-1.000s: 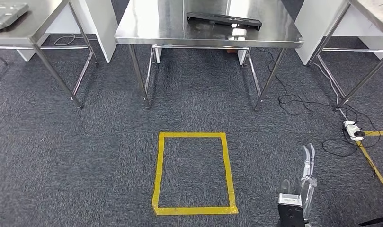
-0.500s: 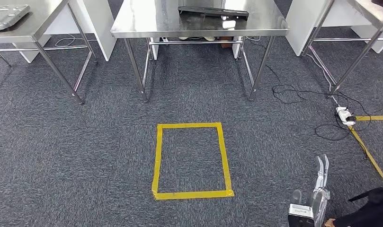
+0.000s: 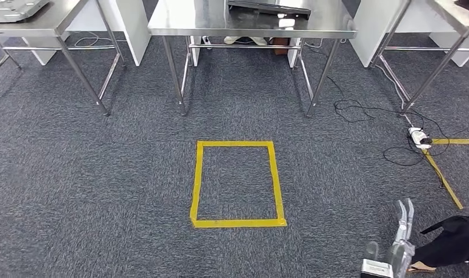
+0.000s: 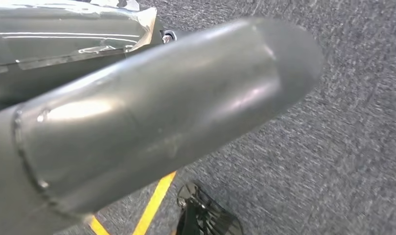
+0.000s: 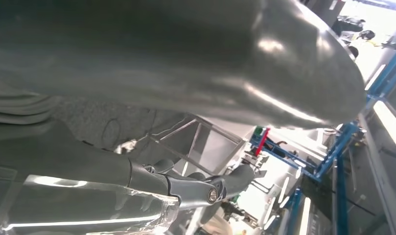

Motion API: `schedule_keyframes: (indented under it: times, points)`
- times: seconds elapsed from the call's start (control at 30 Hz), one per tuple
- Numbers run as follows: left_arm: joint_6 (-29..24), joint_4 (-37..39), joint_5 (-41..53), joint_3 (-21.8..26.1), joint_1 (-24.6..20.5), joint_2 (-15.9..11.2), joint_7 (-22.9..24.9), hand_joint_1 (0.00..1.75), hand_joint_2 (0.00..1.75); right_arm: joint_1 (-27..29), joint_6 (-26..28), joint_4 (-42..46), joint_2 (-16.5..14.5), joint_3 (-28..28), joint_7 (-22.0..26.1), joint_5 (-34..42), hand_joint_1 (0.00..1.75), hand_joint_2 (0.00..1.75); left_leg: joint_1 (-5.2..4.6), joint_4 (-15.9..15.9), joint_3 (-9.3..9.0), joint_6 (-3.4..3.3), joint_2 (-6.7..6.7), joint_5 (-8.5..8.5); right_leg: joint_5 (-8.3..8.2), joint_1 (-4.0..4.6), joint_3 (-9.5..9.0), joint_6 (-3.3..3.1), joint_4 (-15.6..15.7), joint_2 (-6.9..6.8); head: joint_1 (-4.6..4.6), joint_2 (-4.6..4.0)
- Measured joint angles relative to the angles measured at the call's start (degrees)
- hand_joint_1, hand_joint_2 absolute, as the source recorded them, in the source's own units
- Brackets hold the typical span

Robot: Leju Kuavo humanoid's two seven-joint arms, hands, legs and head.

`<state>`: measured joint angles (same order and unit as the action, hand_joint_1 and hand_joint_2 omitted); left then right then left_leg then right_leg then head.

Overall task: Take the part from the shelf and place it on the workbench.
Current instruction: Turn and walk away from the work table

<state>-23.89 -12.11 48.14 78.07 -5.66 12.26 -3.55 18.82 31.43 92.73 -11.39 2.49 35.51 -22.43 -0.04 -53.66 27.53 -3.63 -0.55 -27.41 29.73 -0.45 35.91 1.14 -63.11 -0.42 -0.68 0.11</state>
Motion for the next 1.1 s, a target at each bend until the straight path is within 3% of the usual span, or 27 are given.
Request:
schedule_keyframes:
  times: [0.07,0.1,0.13,0.2,0.23,0.27,0.33,0.37,0.43,0.47,0.53,0.57,0.6,0.63,0.67,0.73,0.8,0.83,0.9,0.97,1.03,1.1]
  points:
    - [0.5,0.01,0.14,-0.13,0.11,-0.08,-0.15,0.0,0.0,0.44,-1.46,0.07,-0.02,0.54,-0.1,1.97,0.0,0.0,0.02,-0.07,1.48,0.01,-0.42,1.15,3.53,-0.31,1.8,0.28,-7.23,0.09,0.22,0.0]
    - [0.77,0.01,0.28,-0.28,0.17,-0.09,-0.2,0.0,0.0,0.68,-2.39,0.11,-0.03,0.84,-0.15,3.25,0.0,0.0,0.04,-0.15,2.18,0.12,-0.73,1.65,3.6,-0.48,1.84,0.85,-9.2,0.1,0.25,0.0]
    - [0.97,0.02,0.43,-0.48,0.25,-0.11,-0.22,0.0,0.0,0.93,-3.18,0.18,-0.06,1.14,-0.18,4.4,0.0,0.0,0.09,-0.27,2.8,0.29,-1.07,2.06,2.67,-0.66,0.87,1.59,-9.08,0.05,0.28,0.0]
    - [1.16,0.02,0.62,-0.77,0.36,-0.14,-0.23,0.0,0.0,1.28,-4.09,0.45,-0.12,1.63,-0.13,5.76,0.0,0.0,0.17,-0.81,3.68,0.73,-1.97,2.56,0.26,-1.02,-4.41,2.75,-2.18,-1.0,0.3,0.0]
    - [1.19,0.03,0.63,-0.83,0.42,-0.19,-0.23,0.0,0.0,1.31,-4.31,0.61,-0.16,1.79,-0.1,6.0,0.0,0.0,0.12,-1.25,4.03,1.0,-2.46,2.69,-0.23,-0.96,-7.51,2.91,2.42,-1.94,0.36,0.0]
    - [1.2,0.03,0.65,-0.85,0.45,-0.23,-0.23,0.0,0.0,1.34,-4.46,0.75,-0.21,1.9,-0.07,6.13,0.0,0.0,-0.02,-1.64,4.24,1.31,-2.98,2.8,-0.26,-0.87,-9.71,2.78,6.01,-2.75,0.29,0.0]
    - [1.22,0.04,0.68,-0.91,0.47,-0.32,-0.25,0.0,0.0,1.55,-4.58,0.95,-0.31,2.08,-0.01,6.22,0.0,0.0,-0.11,-2.14,4.48,1.94,-4.0,3.04,0.22,-0.53,-10.52,1.97,8.48,-3.01,0.13,0.0]
    - [1.22,0.04,0.69,-0.95,0.45,-0.34,-0.26,0.0,0.0,1.74,-4.6,1.0,-0.34,2.21,0.01,6.25,0.0,0.0,-0.02,-2.22,4.5,2.32,-4.48,3.15,0.09,-0.57,-10.01,1.33,8.5,-2.54,0.01,0.0]
    - [1.23,0.04,0.69,-1.03,0.46,-0.44,-0.29,0.0,0.0,1.94,-4.61,1.17,-0.45,2.49,0.02,6.3,0.0,0.0,0.42,-3.6,5.05,3.14,-3.63,1.72,-0.47,-0.66,-9.3,-0.09,8.62,-1.6,-0.11,0.0]
    - [1.23,0.04,0.69,-1.07,0.49,-0.46,-0.3,0.0,0.0,1.95,-4.62,1.25,-0.53,2.56,0.03,6.3,0.0,0.0,0.57,-5.71,5.83,3.46,-2.52,-0.13,-0.85,-0.73,-8.98,-0.67,8.69,-1.19,-0.2,0.0]
    - [1.23,0.04,0.69,-1.19,0.61,-0.5,-0.32,0.0,0.0,1.97,-4.62,1.34,-0.75,2.66,0.04,6.32,0.0,0.0,0.72,-12.89,8.37,3.86,-0.38,-5.02,-1.49,-0.54,-8.24,-1.36,8.63,-0.38,-0.38,0.0]
    - [1.24,0.04,0.69,-1.24,0.67,-0.52,-0.32,0.0,0.0,2.0,-4.62,1.34,-0.82,2.69,0.05,6.36,0.0,0.0,0.73,-16.37,9.49,3.91,0.0,-6.69,-1.76,-0.37,-7.89,-1.5,8.58,0.11,-0.38,0.0]
    - [1.27,0.04,0.7,-1.29,0.71,-0.57,-0.32,0.0,0.0,2.04,-4.64,1.34,-0.87,2.74,0.08,6.45,0.0,0.0,0.72,-18.3,9.89,3.82,0.13,-7.2,-2.01,-0.18,-7.66,-1.51,8.48,0.72,-0.38,0.0]
    - [1.33,0.04,0.74,-1.32,0.72,-0.61,-0.31,0.0,0.0,2.08,-4.68,1.34,-0.9,2.79,0.11,6.54,0.0,0.0,0.7,-17.98,9.25,3.61,0.22,-6.48,-2.21,-0.02,-7.52,-1.48,8.36,1.37,-0.38,0.0]
    - [1.41,0.04,0.79,-1.36,0.73,-0.66,-0.3,0.0,0.0,2.14,-4.74,1.37,-0.97,2.85,0.16,6.67,0.0,0.0,0.67,-15.43,7.56,3.25,0.54,-4.76,-2.36,0.13,-7.46,-1.44,8.23,2.05,-0.39,0.0]
    - [1.54,0.05,0.96,-1.45,0.74,-0.81,-0.21,0.0,0.0,2.29,-5.1,1.59,-1.38,3.01,0.3,6.8,0.0,0.0,0.63,-7.63,3.0,2.23,2.66,-1.46,-2.59,0.32,-7.31,-1.25,7.98,3.23,-0.32,0.0]
    - [1.54,0.06,1.1,-1.61,0.82,-0.95,-0.1,0.0,0.0,2.34,-5.81,1.96,-2.03,3.4,0.41,6.72,0.0,0.0,0.49,-3.05,0.5,1.59,4.49,-0.5,-2.94,0.16,-6.89,-0.71,7.85,4.31,-0.33,0.0]
    - [1.51,0.07,1.15,-1.69,0.85,-0.99,-0.04,0.0,0.0,2.36,-6.19,2.12,-2.37,3.67,0.43,6.68,0.0,0.0,0.36,-2.56,0.25,1.52,4.5,-0.67,-3.19,0.01,-6.6,-0.33,7.85,4.85,-0.39,0.0]
    - [1.45,0.07,1.19,-1.83,0.73,-0.97,-0.01,0.0,0.0,2.48,-6.82,2.45,-2.87,4.31,0.5,6.65,0.0,0.0,0.31,-1.47,0.17,1.36,3.23,-0.28,-3.41,-0.09,-5.85,0.26,7.64,5.32,-0.54,0.0]
    - [1.37,0.07,1.22,-1.98,0.64,-0.92,0.01,0.0,0.0,2.4,-7.35,2.74,-3.16,4.98,0.6,6.74,0.0,0.0,0.56,-0.42,0.16,1.0,1.77,0.21,-1.97,0.02,-4.05,0.47,5.0,3.59,-0.36,0.0]
    - [1.27,0.07,1.23,-2.14,0.75,-0.89,0.02,0.0,0.0,2.17,-7.84,2.83,-3.33,5.51,0.68,6.92,0.0,0.0,0.59,-0.23,0.45,0.75,0.31,0.45,1.33,-0.21,-0.55,0.53,-2.06,1.64,-0.18,0.0]
    - [1.2,0.08,1.23,-2.24,0.84,-0.85,0.02,0.0,0.0,2.08,-8.29,2.8,-3.46,5.96,0.75,7.17,0.0,0.0,0.56,-0.32,0.71,0.77,-1.28,0.5,3.54,-0.58,2.39,1.14,-8.65,1.17,-0.09,0.0]
